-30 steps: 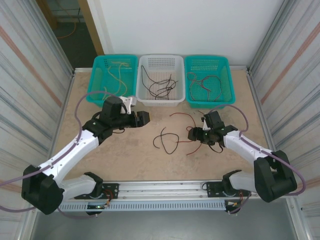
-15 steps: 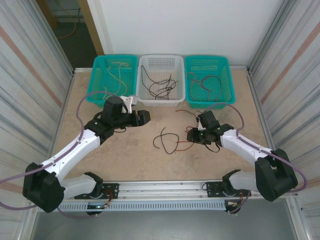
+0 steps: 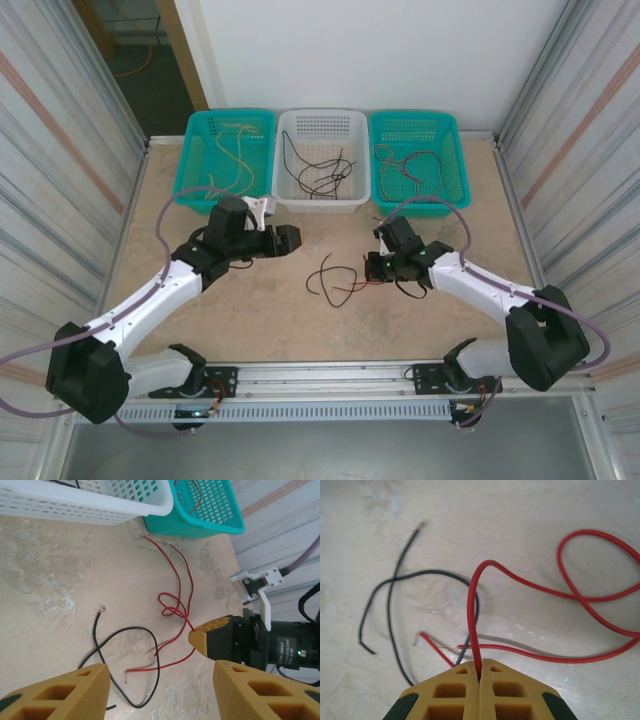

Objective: Untangle the cables

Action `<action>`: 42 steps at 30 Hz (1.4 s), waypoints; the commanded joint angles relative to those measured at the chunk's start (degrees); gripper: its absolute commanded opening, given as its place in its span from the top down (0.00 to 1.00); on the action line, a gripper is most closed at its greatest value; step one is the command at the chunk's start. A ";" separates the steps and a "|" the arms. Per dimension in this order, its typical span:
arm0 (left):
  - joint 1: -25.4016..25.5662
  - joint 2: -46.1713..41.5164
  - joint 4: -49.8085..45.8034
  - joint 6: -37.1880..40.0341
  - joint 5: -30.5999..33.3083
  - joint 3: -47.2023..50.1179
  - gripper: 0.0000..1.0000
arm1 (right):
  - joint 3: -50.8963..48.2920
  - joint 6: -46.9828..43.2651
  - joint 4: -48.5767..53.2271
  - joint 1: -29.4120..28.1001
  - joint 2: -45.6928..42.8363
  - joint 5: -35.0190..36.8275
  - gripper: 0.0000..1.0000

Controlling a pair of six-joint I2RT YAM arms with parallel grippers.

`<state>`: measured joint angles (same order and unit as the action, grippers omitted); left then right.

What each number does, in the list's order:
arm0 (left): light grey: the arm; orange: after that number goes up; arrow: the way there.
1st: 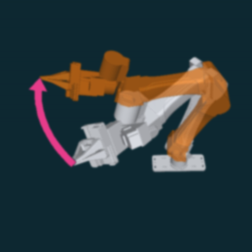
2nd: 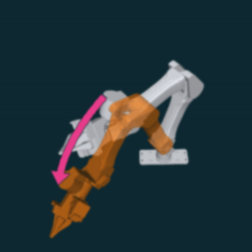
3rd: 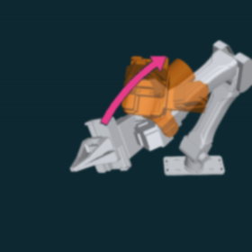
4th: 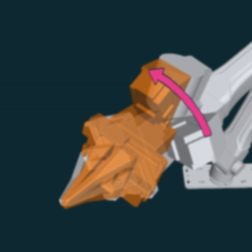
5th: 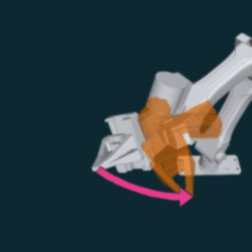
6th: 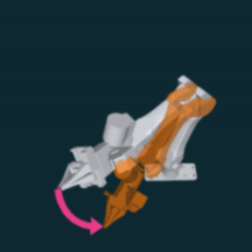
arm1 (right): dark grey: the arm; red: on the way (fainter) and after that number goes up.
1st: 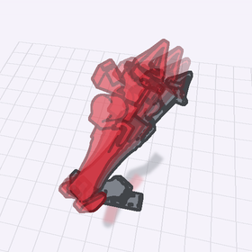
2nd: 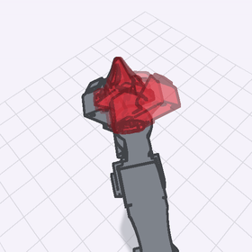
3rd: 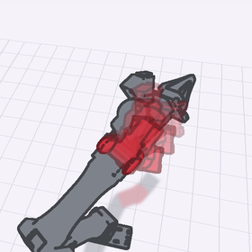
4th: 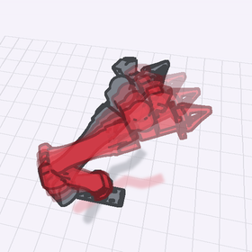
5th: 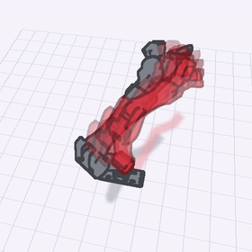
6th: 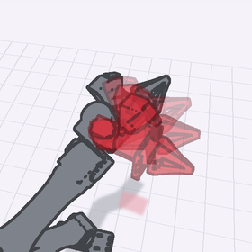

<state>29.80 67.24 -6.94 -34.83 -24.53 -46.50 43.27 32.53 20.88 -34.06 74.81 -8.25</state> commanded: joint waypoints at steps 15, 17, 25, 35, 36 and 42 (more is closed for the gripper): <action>11.39 2.67 7.55 4.84 0.10 -0.92 0.23 | 9.56 7.65 -11.45 -3.55 -4.75 -8.75 1.00; 12.48 3.96 6.94 5.55 0.98 -1.85 0.23 | 10.53 7.65 -11.00 -4.31 -5.48 -8.31 1.00; 13.44 9.72 6.39 3.71 2.52 -2.67 0.34 | 11.58 6.69 -10.34 -5.65 -8.14 -6.42 1.00; 13.35 10.22 6.68 2.25 3.45 1.75 0.38 | 13.00 4.82 -9.42 -5.22 -12.51 -5.29 1.00; 13.35 10.48 6.91 2.04 3.35 2.09 0.38 | 13.32 4.82 -9.53 -5.29 -13.07 -5.11 1.00; 13.35 11.44 6.94 1.17 3.55 2.55 0.45 | 14.35 4.78 -10.29 -5.57 -16.88 -4.68 1.00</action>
<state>42.87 78.50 -0.19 -33.01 -21.37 -44.27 54.74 38.52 10.79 -39.64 60.47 -13.85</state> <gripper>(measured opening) 0.553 0.062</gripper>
